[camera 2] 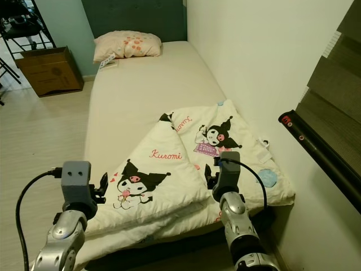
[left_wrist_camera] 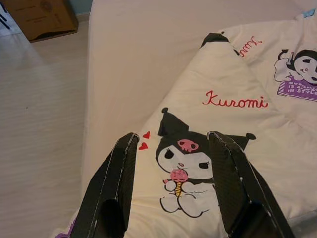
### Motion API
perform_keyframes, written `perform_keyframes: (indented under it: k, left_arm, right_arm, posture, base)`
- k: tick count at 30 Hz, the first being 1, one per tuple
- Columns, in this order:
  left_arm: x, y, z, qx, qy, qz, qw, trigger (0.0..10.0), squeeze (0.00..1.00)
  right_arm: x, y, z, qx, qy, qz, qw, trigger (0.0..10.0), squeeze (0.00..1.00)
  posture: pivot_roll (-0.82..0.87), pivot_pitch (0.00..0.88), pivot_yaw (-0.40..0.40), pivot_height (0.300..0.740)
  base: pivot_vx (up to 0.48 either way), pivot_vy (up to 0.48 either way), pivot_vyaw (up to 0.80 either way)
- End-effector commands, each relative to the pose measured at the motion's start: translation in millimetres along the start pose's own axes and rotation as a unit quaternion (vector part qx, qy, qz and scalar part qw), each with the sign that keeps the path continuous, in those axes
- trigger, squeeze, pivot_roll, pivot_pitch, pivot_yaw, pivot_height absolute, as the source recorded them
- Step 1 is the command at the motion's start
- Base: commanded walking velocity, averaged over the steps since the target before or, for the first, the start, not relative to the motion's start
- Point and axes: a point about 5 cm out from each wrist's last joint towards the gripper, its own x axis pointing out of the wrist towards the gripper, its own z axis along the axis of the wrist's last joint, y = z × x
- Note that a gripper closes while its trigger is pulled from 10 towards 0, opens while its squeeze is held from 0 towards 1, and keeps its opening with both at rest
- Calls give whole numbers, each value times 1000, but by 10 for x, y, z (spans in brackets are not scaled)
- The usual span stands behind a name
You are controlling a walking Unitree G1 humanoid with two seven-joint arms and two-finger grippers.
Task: Clean up the room
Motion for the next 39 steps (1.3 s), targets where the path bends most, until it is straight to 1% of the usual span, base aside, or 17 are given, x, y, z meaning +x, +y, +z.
perform_keyframes:
  k: [1,26,31,33,39]
  left_arm:
    - [3,31,-20,11,8,0,1000,10000,0]
    - [-3,67,-20,14,9,0,1000,10000,0]
    - [0,73,-16,15,10,1,1000,10000,0]
    - [0,75,-15,16,10,0,1000,10000,0]
    - [11,87,-7,19,9,-1,1000,10000,0]
  right_arm:
    - [-20,25,-63,2,10,2,1000,10000,0]
    - [-18,67,-67,6,8,7,1000,10000,0]
    - [-25,78,-75,11,6,9,1000,10000,0]
    - [-27,83,-83,23,7,8,1000,10000,0]
    - [-28,94,-88,26,7,7,1000,10000,0]
  posture:
    - [-9,107,58,740]
    - [-1,96,57,740]
    - [2,98,59,740]
    - [2,98,59,740]
    - [5,99,68,740]
  base:
    - [0,424,0]
    - [0,444,0]
    - [0,441,0]
    - [0,442,0]
    - [0,445,-579]
